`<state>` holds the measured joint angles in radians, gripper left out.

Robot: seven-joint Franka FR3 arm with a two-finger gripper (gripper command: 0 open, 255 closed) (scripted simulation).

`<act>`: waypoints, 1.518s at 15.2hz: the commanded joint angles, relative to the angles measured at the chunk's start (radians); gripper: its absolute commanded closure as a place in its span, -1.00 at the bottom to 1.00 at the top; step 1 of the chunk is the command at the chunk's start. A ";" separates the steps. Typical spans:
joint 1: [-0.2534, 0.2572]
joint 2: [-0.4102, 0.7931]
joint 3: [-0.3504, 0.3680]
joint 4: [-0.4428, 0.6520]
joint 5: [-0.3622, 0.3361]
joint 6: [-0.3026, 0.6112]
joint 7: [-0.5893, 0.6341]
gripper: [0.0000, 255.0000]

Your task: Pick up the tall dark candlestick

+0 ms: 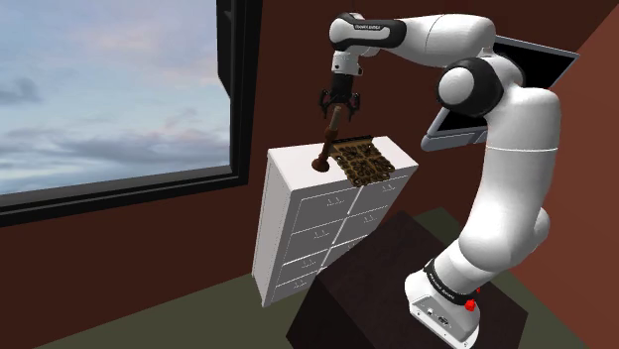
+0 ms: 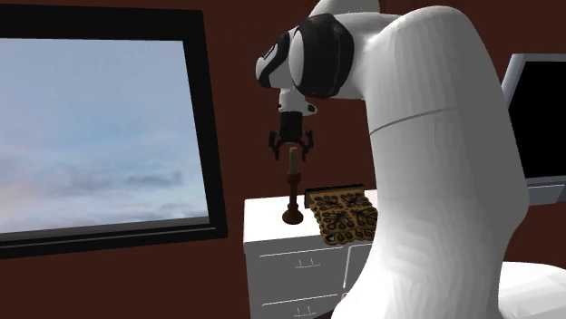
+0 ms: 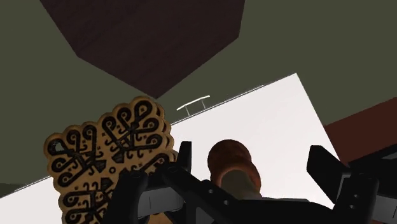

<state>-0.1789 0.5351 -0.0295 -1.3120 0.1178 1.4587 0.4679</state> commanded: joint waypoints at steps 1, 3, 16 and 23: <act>-0.021 0.111 -0.009 0.128 0.016 -0.045 0.021 -1.00; -0.042 0.228 -0.014 0.275 0.034 -0.101 0.047 -1.00; -0.042 0.253 -0.014 0.209 0.035 -0.013 0.038 1.00; -0.042 0.256 -0.014 0.215 0.035 -0.017 0.039 1.00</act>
<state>-0.2207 0.7873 -0.0436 -1.1004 0.1531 1.4441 0.5065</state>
